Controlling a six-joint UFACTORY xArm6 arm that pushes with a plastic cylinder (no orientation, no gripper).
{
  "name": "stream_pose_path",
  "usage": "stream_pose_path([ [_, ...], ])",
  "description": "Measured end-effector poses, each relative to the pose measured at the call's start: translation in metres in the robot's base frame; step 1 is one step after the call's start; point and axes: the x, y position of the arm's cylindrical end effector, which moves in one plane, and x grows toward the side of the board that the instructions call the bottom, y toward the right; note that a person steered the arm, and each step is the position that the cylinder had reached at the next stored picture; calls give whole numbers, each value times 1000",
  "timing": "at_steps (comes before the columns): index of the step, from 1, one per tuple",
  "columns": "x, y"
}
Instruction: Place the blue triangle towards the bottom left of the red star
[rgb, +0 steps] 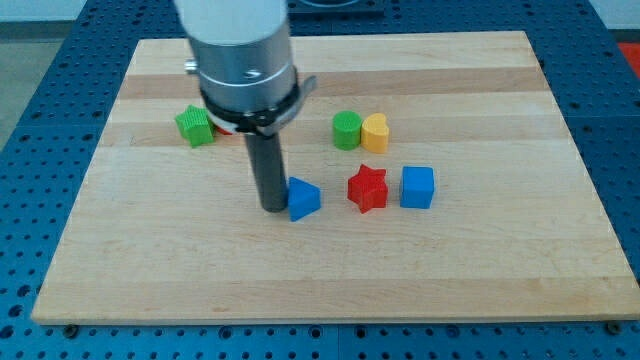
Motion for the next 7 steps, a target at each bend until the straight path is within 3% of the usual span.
stream_pose_path([
  [2,8,60],
  [4,55,64],
  [6,58,159],
  [7,41,130],
])
